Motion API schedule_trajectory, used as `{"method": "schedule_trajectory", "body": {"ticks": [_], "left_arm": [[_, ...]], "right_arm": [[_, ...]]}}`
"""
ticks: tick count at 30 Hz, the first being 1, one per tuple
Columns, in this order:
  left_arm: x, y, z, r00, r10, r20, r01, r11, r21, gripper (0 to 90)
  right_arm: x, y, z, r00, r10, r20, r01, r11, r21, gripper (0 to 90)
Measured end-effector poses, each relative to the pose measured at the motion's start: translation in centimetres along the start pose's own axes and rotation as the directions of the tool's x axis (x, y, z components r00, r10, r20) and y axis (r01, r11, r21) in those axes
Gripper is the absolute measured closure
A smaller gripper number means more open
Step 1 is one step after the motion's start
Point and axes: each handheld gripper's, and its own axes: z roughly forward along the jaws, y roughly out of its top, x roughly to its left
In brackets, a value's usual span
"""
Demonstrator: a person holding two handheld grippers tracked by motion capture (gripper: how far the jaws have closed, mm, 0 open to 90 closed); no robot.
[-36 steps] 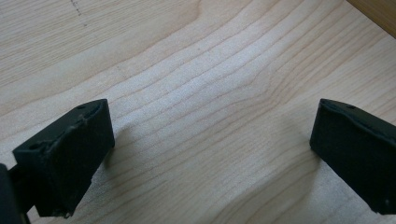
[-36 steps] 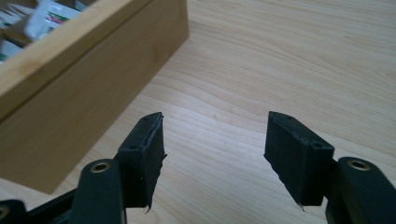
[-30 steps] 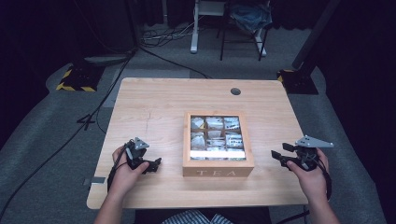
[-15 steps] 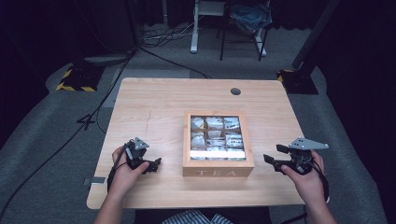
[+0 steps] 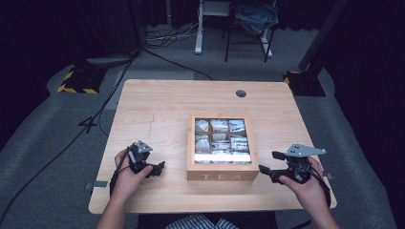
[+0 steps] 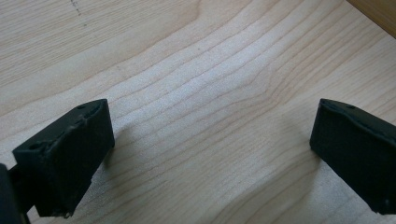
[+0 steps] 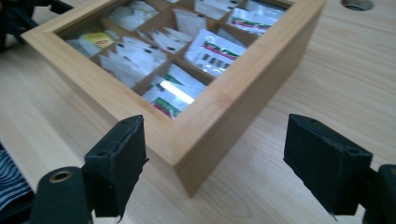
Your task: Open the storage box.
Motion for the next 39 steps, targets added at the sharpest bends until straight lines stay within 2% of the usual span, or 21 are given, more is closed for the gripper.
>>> {"method": "schedule_trajectory", "body": {"ticks": [7, 13, 17, 20, 21, 30, 39], "left_arm": [[0.0, 0.0, 0.0, 1.0000, 0.000, 0.000, 0.000, 1.0000, 0.000, 0.4], [0.0, 0.0, 0.0, 1.0000, 0.000, 0.000, 0.000, 1.0000, 0.000, 0.4], [0.0, 0.0, 0.0, 1.0000, 0.000, 0.000, 0.000, 1.0000, 0.000, 0.4], [0.0, 0.0, 0.0, 1.0000, 0.000, 0.000, 0.000, 1.0000, 0.000, 0.4], [0.0, 0.0, 0.0, 1.0000, 0.000, 0.000, 0.000, 1.0000, 0.000, 0.4], [0.0, 0.0, 0.0, 1.0000, 0.000, 0.000, 0.000, 1.0000, 0.000, 0.4], [0.0, 0.0, 0.0, 1.0000, 0.003, -0.001, -0.003, 1.0000, 0.002, 0.4]], "right_arm": [[0.8, -0.5, 1.9, 0.9977, -0.005, -0.067, 0.007, 1.000, 0.025, 20.2], [1.1, -0.8, 2.8, 0.9971, -0.023, -0.072, 0.026, 0.999, 0.042, 18.6], [1.3, -1.3, 3.8, 0.9976, -0.040, -0.057, 0.043, 0.997, 0.058, 25.3], [1.3, -1.5, 4.0, 0.9973, -0.039, -0.062, 0.044, 0.997, 0.067, 26.2], [1.3, -1.6, 4.1, 0.9973, -0.047, -0.057, 0.051, 0.995, 0.081, 28.2], [1.4, -1.5, 3.9, 0.9973, -0.058, -0.044, 0.062, 0.993, 0.097, 33.5], [1.3, -1.1, 3.0, 0.9969, -0.064, -0.046, 0.070, 0.987, 0.143, 49.9]]}}
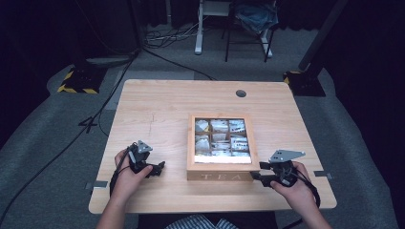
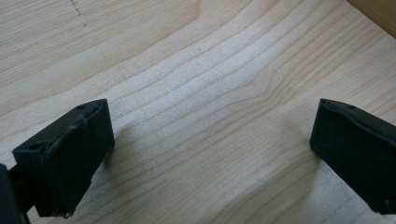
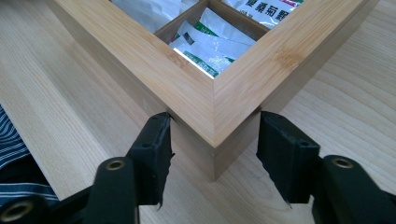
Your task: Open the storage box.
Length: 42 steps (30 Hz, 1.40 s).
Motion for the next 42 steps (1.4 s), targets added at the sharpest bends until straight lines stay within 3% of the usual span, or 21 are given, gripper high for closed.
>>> {"method": "schedule_trajectory", "body": {"ticks": [7, 19, 24, 29, 35, 42], "left_arm": [[0.0, 0.1, 0.1, 1.0000, 0.006, 0.005, -0.006, 1.0000, -0.001, 0.4], [0.1, 0.3, 0.2, 0.9998, 0.011, 0.014, -0.011, 0.9999, 0.001, 0.4], [0.1, 0.3, 0.3, 0.9998, 0.014, 0.016, -0.014, 0.9999, 0.002, 0.4], [0.1, 0.4, 0.4, 0.9998, 0.015, 0.016, -0.015, 0.9999, -0.001, 0.4], [0.2, 0.4, 0.4, 0.9997, 0.019, 0.017, -0.019, 0.9998, -0.001, 0.4], [0.1, 0.5, 0.4, 0.9997, 0.016, 0.017, -0.016, 0.9999, 0.001, 0.4]], "right_arm": [[0.3, 0.1, -0.4, 0.9997, -0.018, 0.014, 0.018, 1.000, -0.005, 56.3], [0.3, 0.5, -1.3, 0.9998, 0.018, 0.010, -0.018, 0.999, -0.040, 59.4], [0.5, 0.9, -1.8, 0.9995, 0.025, 0.020, -0.024, 0.998, -0.049, 64.7], [0.4, 1.0, -2.4, 0.9989, 0.042, 0.024, -0.040, 0.996, -0.080, 72.4], [0.4, 1.4, -2.8, 0.9979, 0.060, 0.026, -0.057, 0.993, -0.101, 74.0], [0.4, 2.2, -3.7, 0.9967, 0.069, 0.041, -0.062, 0.985, -0.161, 81.3]]}}
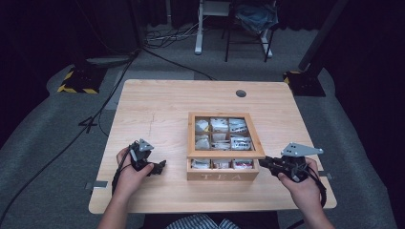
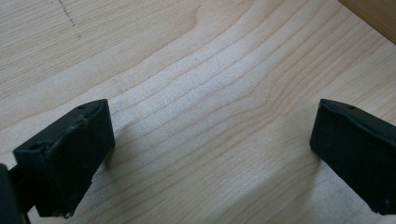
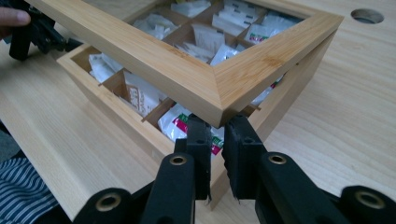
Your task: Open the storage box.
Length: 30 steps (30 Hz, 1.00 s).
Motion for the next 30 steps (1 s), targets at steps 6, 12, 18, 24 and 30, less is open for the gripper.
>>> {"method": "schedule_trajectory", "body": {"ticks": [6, 12, 18, 24, 30], "left_arm": [[0.0, 0.1, 0.1, 1.0000, -0.001, -0.001, 0.001, 1.0000, -0.002, 0.4], [-0.1, 0.2, 0.2, 1.0000, -0.002, -0.002, 0.002, 1.0000, -0.001, 0.5], [0.0, 0.2, 0.2, 1.0000, -0.001, -0.002, 0.001, 1.0000, -0.001, 0.5], [-0.1, 0.2, 0.2, 1.0000, -0.001, -0.002, 0.001, 1.0000, -0.002, 0.5], [-0.1, 0.2, 0.2, 1.0000, 0.001, -0.004, -0.001, 1.0000, -0.003, 0.6]], "right_arm": [[0.1, 0.5, -0.2, 0.9996, -0.007, 0.026, 0.008, 1.000, -0.023, 82.4], [0.3, 1.1, -0.6, 0.9984, -0.016, 0.055, 0.018, 0.999, -0.050, 86.6], [0.5, 1.6, -0.8, 0.9951, -0.033, 0.093, 0.041, 0.996, -0.079, 89.0], [0.6, 2.1, -0.7, 0.9908, -0.048, 0.126, 0.062, 0.992, -0.106, 90.0], [0.7, 2.3, -0.6, 0.9871, -0.057, 0.150, 0.077, 0.988, -0.134, 90.0]]}}
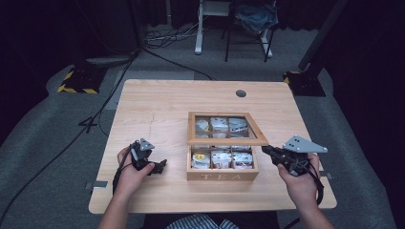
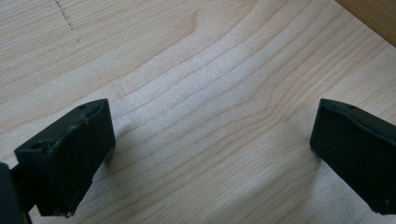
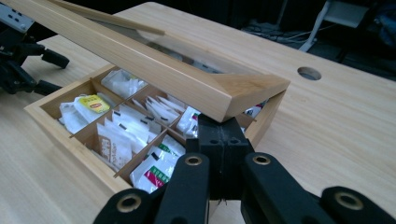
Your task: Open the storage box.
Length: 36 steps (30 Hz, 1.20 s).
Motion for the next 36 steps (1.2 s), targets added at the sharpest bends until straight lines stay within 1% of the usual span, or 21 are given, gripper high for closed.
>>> {"method": "schedule_trajectory", "body": {"ticks": [2, 4, 9, 10, 12, 13, 17, 18, 21, 24, 28, 30, 33, 35, 36], "left_arm": [[0.0, 0.0, 0.0, 1.0000, 0.001, 0.000, -0.001, 1.0000, 0.001, 0.6], [0.0, 0.0, 0.0, 1.0000, -0.001, 0.001, 0.001, 1.0000, -0.001, 0.6], [0.0, 0.0, 0.0, 1.0000, -0.001, 0.003, 0.001, 1.0000, 0.002, 0.5], [0.0, 0.0, 0.0, 1.0000, -0.002, 0.005, 0.002, 1.0000, 0.002, 0.5], [0.0, 0.0, 0.0, 1.0000, -0.002, 0.004, 0.002, 1.0000, 0.001, 0.5], [0.0, 0.1, 0.0, 1.0000, -0.001, 0.002, 0.001, 1.0000, 0.001, 0.5], [0.1, 0.1, 0.1, 1.0000, 0.004, 0.000, -0.004, 1.0000, 0.003, 0.5], [0.0, 0.1, 0.1, 1.0000, -0.002, 0.004, 0.002, 1.0000, 0.003, 0.5], [0.0, 0.1, 0.1, 1.0000, -0.001, 0.003, 0.001, 1.0000, 0.003, 0.5], [0.0, 0.1, 0.1, 1.0000, -0.001, 0.003, 0.001, 1.0000, 0.003, 0.5], [0.0, 0.1, 0.1, 1.0000, -0.002, 0.004, 0.002, 1.0000, 0.003, 0.4], [0.0, 0.1, 0.1, 1.0000, -0.002, 0.003, 0.002, 1.0000, 0.002, 0.5], [0.0, 0.1, 0.1, 1.0000, -0.003, 0.004, 0.003, 1.0000, 0.003, 0.5], [0.0, 0.1, 0.1, 1.0000, -0.008, 0.003, 0.008, 0.9999, -0.009, 2.4], [0.1, 0.2, 0.0, 1.0000, -0.006, 0.004, 0.006, 0.9998, -0.021, 10.4]], "right_arm": [[0.1, 0.1, 0.0, 0.9999, -0.002, 0.013, 0.002, 1.000, -0.011, 90.0], [0.0, 0.4, 0.1, 0.9998, -0.006, 0.017, 0.006, 1.000, -0.026, 90.0], [0.2, 0.9, 0.4, 0.9996, -0.012, 0.026, 0.013, 0.999, -0.041, 90.0], [0.2, 1.2, 0.5, 0.9992, -0.017, 0.036, 0.019, 0.999, -0.047, 90.0], [0.2, 1.3, 0.5, 0.9990, -0.021, 0.040, 0.023, 0.998, -0.050, 90.0], [0.2, 1.5, 0.5, 0.9983, -0.027, 0.051, 0.030, 0.998, -0.056, 90.0], [0.2, 1.9, 0.6, 0.9972, -0.029, 0.069, 0.033, 0.997, -0.067, 90.0], [0.1, 2.2, 0.7, 0.9968, -0.025, 0.076, 0.031, 0.997, -0.075, 90.0], [0.1, 2.4, 0.8, 0.9967, -0.022, 0.078, 0.028, 0.996, -0.081, 90.0], [-0.1, 2.7, 0.9, 0.9969, -0.001, 0.079, 0.009, 0.996, -0.094, 90.0], [-0.3, 2.8, 1.0, 0.9973, 0.005, 0.073, 0.002, 0.996, -0.091, 90.0], [-0.4, 2.9, 1.1, 0.9974, 0.019, 0.069, -0.012, 0.995, -0.096, 90.0], [-0.5, 3.0, 1.1, 0.9977, 0.021, 0.064, -0.015, 0.995, -0.097, 90.0], [-0.6, 3.0, 1.1, 0.9977, 0.025, 0.063, -0.019, 0.995, -0.100, 90.0], [-0.7, 3.2, 1.2, 0.9978, 0.026, 0.061, -0.020, 0.994, -0.103, 90.0]]}}
